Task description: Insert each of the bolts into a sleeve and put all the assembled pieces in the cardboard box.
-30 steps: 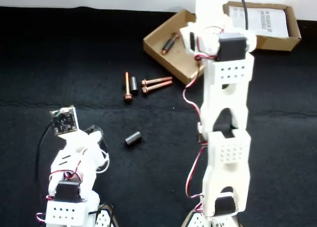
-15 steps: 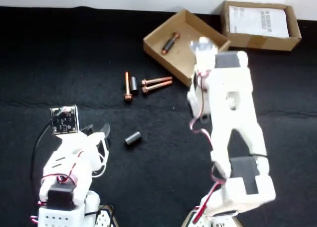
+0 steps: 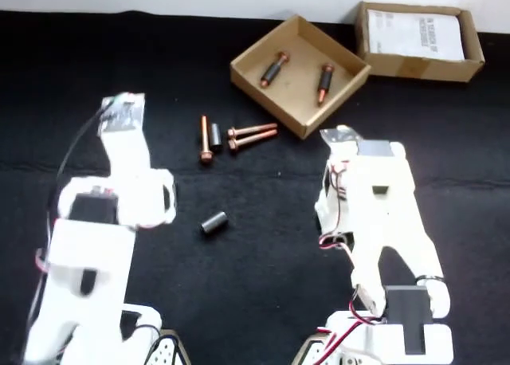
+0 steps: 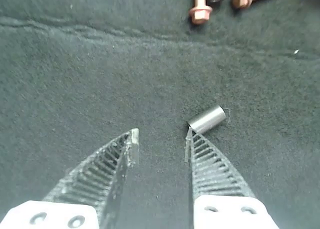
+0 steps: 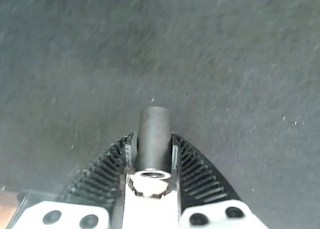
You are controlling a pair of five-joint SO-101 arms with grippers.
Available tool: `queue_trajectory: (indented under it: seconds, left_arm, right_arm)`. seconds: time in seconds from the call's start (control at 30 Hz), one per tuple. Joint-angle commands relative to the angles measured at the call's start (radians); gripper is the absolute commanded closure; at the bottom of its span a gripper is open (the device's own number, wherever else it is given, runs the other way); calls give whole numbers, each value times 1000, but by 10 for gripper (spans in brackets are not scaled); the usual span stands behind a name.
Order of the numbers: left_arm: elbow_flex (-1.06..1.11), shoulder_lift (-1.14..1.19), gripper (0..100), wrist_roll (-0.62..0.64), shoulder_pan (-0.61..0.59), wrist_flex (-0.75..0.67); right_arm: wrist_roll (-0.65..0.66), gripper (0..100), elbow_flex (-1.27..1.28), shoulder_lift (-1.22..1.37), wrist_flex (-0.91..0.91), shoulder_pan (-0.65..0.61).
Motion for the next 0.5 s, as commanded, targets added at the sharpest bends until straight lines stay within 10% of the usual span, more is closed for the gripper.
queue_trajectory:
  seconds: [0.0, 0.47]
  left_arm:
    - [-143, 157, 832, 20, 54, 49]
    - [-414, 585, 832, 204, 294, 117]
  right_arm:
    - [-9, 991, 54, -67, -91, 42]
    - [-110, 991, 367, -335, -579, 61]
